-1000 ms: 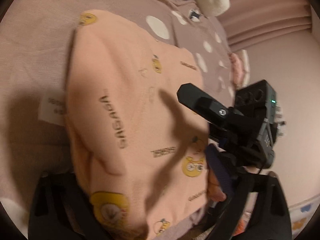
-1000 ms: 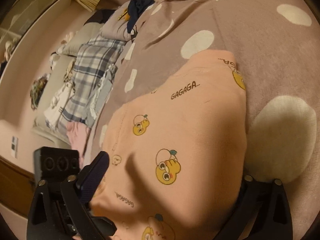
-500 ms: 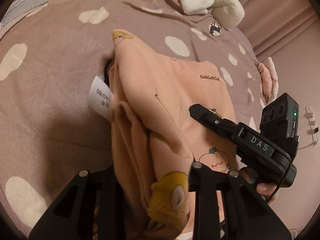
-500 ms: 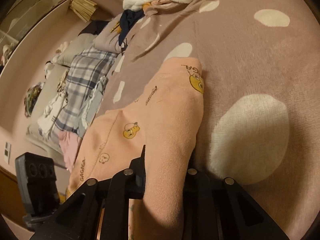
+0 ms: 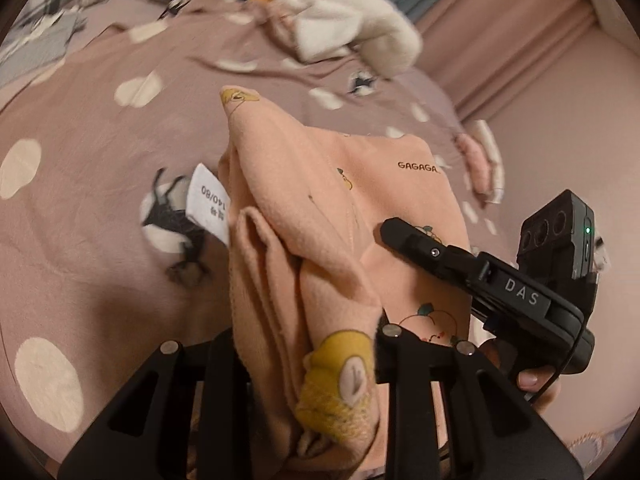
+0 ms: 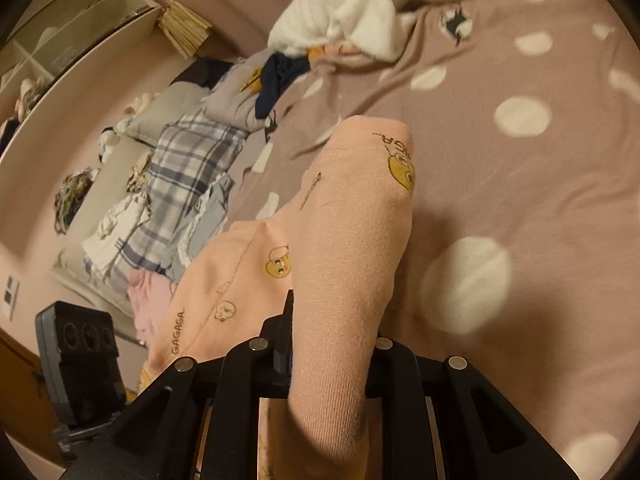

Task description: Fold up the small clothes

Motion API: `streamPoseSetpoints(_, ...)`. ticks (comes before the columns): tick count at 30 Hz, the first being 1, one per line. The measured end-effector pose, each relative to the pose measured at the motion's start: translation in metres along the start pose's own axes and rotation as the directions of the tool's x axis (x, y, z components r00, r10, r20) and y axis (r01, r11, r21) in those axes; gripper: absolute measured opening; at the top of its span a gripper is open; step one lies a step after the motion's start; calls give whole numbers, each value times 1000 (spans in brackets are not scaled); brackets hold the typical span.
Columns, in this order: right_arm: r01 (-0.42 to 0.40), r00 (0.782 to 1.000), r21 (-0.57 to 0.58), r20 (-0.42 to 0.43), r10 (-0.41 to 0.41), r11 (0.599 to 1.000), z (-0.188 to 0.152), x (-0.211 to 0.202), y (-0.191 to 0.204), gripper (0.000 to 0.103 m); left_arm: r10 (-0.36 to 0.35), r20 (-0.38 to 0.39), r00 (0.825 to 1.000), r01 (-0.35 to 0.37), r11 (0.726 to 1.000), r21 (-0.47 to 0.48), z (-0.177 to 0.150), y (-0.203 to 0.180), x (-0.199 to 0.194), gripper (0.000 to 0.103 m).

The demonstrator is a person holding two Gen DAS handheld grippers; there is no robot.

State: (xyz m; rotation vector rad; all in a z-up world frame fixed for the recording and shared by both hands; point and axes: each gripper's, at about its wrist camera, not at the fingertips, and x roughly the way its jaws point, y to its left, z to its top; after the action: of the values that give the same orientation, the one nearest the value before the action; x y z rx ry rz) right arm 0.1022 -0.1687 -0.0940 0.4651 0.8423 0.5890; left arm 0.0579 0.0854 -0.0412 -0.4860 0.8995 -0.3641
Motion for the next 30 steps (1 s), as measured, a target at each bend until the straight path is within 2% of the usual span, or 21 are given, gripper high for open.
streamPoseSetpoints(3, 45, 998, -50, 48, -42, 998, -1, -27, 8, 20, -11, 41, 999, 9, 999, 44, -11, -25, -4, 27)
streamPoseSetpoints(6, 138, 988, -100, 85, -130, 985, -3, -45, 12, 20, -2, 62, 998, -4, 996, 90, -21, -47, 5, 27)
streamPoseSetpoints(11, 233, 970, -89, 86, -226, 968, 2, -57, -14, 20, 4, 50, 999, -12, 990, 144, -34, -76, 39, 27)
streamPoseSetpoints(16, 267, 963, -32, 53, -265, 963, 3, -56, -48, 20, 2, -24, 1000, 1, 992, 129, -35, -75, 75, 27)
streamPoseSetpoints(19, 283, 959, 0, 23, -283, 959, 0, -50, -65, 20, 36, -74, 997, -28, 994, 108, -34, -68, 97, 27)
streamPoseSetpoints(24, 290, 957, 34, -30, -289, 956, -4, -28, -83, 20, 103, -87, 991, -92, 988, 128, -35, -67, 115, 27)
streamPoseSetpoints(30, 359, 933, -16, -32, -360, 933, -10, -23, -80, 20, 149, -52, 987, -139, 977, 164, -35, -70, 123, 28)
